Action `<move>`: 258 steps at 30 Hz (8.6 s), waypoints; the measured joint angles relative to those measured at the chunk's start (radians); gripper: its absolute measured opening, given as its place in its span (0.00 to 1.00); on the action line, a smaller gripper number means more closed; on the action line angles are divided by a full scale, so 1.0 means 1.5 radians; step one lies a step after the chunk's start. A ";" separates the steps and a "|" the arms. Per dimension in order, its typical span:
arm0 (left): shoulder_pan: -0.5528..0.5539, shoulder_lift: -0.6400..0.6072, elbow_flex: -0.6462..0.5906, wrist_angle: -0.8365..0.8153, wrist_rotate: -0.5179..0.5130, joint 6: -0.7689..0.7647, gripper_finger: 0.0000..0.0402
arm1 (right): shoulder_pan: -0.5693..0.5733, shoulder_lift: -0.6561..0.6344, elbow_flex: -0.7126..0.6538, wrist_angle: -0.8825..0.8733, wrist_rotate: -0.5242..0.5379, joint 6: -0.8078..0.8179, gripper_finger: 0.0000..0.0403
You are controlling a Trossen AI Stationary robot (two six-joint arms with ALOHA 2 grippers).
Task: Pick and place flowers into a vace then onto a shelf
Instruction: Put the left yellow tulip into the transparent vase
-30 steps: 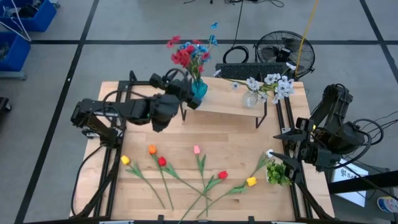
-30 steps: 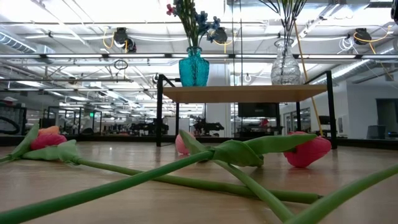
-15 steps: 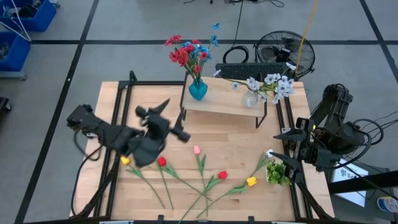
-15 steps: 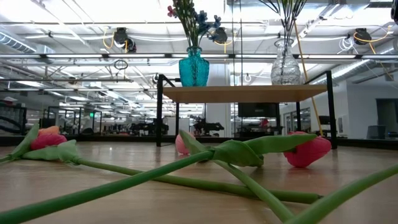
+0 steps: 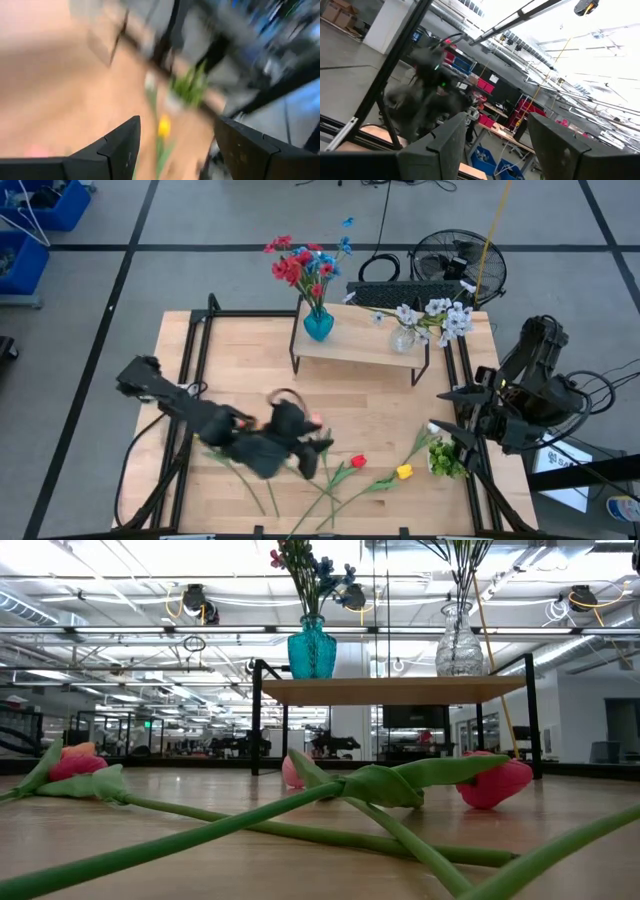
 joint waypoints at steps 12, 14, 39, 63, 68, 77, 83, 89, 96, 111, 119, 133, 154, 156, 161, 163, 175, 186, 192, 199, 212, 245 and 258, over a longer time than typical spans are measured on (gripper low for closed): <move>0.019 0.210 -0.001 -0.512 0.404 -0.445 0.63 | -0.014 0.001 0.000 -0.103 0.000 0.131 0.52; 0.017 0.226 -0.001 -0.538 0.418 -0.452 0.63 | -0.014 0.001 0.000 -0.121 0.000 0.158 0.52; -0.040 -0.209 -0.607 -0.053 0.440 -0.853 0.63 | -0.014 0.001 0.000 -0.130 -0.001 0.151 0.52; -0.077 -0.202 -0.775 -0.066 0.493 -0.883 0.61 | -0.014 0.001 0.000 -0.130 0.001 0.075 0.52; -0.068 -0.201 -0.768 -0.067 0.465 -0.858 0.37 | -0.019 0.001 0.000 -0.127 0.001 0.074 0.52; -0.068 -0.196 -0.733 -0.063 0.409 -0.795 0.03 | -0.042 0.001 0.000 -0.127 0.002 0.074 0.52; -0.061 -0.196 -0.621 -0.056 0.233 -0.728 0.01 | -0.054 0.001 0.000 -0.128 0.001 0.074 0.52; -0.012 -0.196 -0.456 -0.074 0.139 -0.417 0.01 | -0.068 0.001 0.000 -0.127 0.000 0.075 0.52; 0.041 -0.197 -0.235 -0.082 -0.035 0.001 0.00 | -0.096 0.001 0.000 -0.127 0.000 0.234 0.52; 0.157 -0.141 -0.113 0.449 0.125 0.649 0.00 | -0.242 0.066 0.000 -0.151 -0.107 0.522 0.52; 0.180 -0.050 -0.114 0.515 0.243 0.594 0.00 | -0.317 0.097 0.000 -0.068 -0.173 0.538 0.52; 0.182 -0.041 -0.114 0.517 0.425 0.656 0.00 | -0.344 0.104 0.000 -0.169 -0.265 0.797 0.52; 0.182 -0.041 -0.114 0.486 0.458 0.610 0.00 | -0.357 0.112 0.000 -0.124 -0.386 0.782 0.52; 0.182 -0.041 -0.114 0.490 0.458 0.614 0.00 | -0.357 0.112 0.000 -0.128 -0.387 0.777 0.52; 0.176 -0.047 -0.114 0.495 0.458 0.613 0.00 | -0.355 0.112 0.000 -0.143 -0.387 0.770 0.52; 0.175 -0.048 -0.113 0.494 0.459 0.609 0.00 | -0.355 0.112 0.000 -0.143 -0.387 0.769 0.52; 0.175 -0.047 -0.113 0.493 0.475 0.599 0.00 | -0.355 0.112 0.000 -0.139 -0.474 0.768 0.52; 0.179 -0.040 -0.113 0.493 0.511 0.589 0.00 | -0.395 0.123 0.000 -0.126 -0.474 0.803 0.52; 0.183 -0.040 -0.113 0.457 0.505 0.565 0.00 | -0.401 0.124 0.000 -0.100 -0.506 0.785 0.51; 0.195 -0.040 -0.113 0.449 0.511 0.560 0.00 | -0.404 0.124 0.000 -0.104 -0.541 0.800 0.46; 0.192 -0.040 -0.113 0.425 0.555 0.554 0.00 | -0.431 0.132 0.000 -0.135 -0.569 0.840 0.53; 0.187 -0.040 -0.113 0.379 0.579 0.527 0.01 | -0.432 0.172 0.000 -0.021 -0.612 0.855 0.46; 0.189 -0.040 -0.113 0.381 0.542 0.494 0.04 | -0.430 0.173 0.000 -0.064 -0.611 0.870 0.11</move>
